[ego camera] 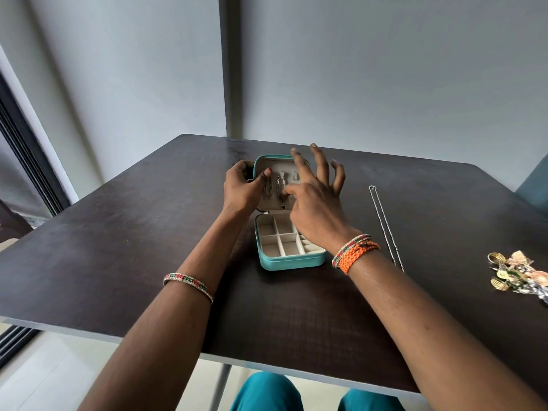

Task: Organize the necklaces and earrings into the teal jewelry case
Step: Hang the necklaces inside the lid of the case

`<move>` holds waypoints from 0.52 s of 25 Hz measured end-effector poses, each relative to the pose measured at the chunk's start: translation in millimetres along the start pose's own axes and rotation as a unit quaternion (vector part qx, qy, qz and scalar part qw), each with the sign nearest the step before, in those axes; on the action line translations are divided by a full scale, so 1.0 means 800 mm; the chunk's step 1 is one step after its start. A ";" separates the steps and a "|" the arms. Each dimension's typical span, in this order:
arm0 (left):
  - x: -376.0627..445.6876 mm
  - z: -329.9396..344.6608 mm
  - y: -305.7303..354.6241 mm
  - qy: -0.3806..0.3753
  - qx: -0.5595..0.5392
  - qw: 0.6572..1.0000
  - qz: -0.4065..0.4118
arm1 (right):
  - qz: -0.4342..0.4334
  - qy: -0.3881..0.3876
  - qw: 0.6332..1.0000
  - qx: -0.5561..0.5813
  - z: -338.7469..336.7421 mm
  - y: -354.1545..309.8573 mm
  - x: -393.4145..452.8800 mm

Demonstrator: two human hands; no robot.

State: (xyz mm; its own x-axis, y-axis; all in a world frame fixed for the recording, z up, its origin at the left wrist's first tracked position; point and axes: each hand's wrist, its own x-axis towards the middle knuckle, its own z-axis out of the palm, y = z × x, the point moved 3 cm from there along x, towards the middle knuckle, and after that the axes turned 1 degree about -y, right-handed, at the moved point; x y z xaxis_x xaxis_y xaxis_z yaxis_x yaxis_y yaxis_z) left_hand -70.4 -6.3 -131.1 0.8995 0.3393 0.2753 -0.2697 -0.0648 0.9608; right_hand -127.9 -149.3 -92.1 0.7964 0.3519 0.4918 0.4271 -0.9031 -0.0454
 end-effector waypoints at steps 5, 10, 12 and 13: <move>-0.005 0.000 0.001 -0.020 -0.036 0.999 -0.034 | -0.010 0.008 1.000 0.007 0.002 0.004 -0.002; -0.011 0.009 0.012 -0.037 -0.054 0.994 -0.091 | 0.048 0.206 0.969 0.125 -0.027 0.027 0.005; -0.012 0.009 0.014 -0.040 -0.056 0.993 -0.101 | 0.086 0.251 0.948 0.175 -0.041 0.043 0.002; -0.013 0.008 0.014 -0.044 -0.053 0.993 -0.101 | 0.107 0.256 0.941 0.194 -0.047 0.052 0.000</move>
State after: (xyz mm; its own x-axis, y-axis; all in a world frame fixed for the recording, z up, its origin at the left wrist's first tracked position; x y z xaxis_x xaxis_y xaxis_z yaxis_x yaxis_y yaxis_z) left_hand -80.6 -16.6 -123.1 0.9642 0.2511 0.0848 -0.1122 0.0967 0.9890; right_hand -126.5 -196.0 -61.4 0.6141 -0.0826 0.7849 0.4825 -0.7477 -0.4562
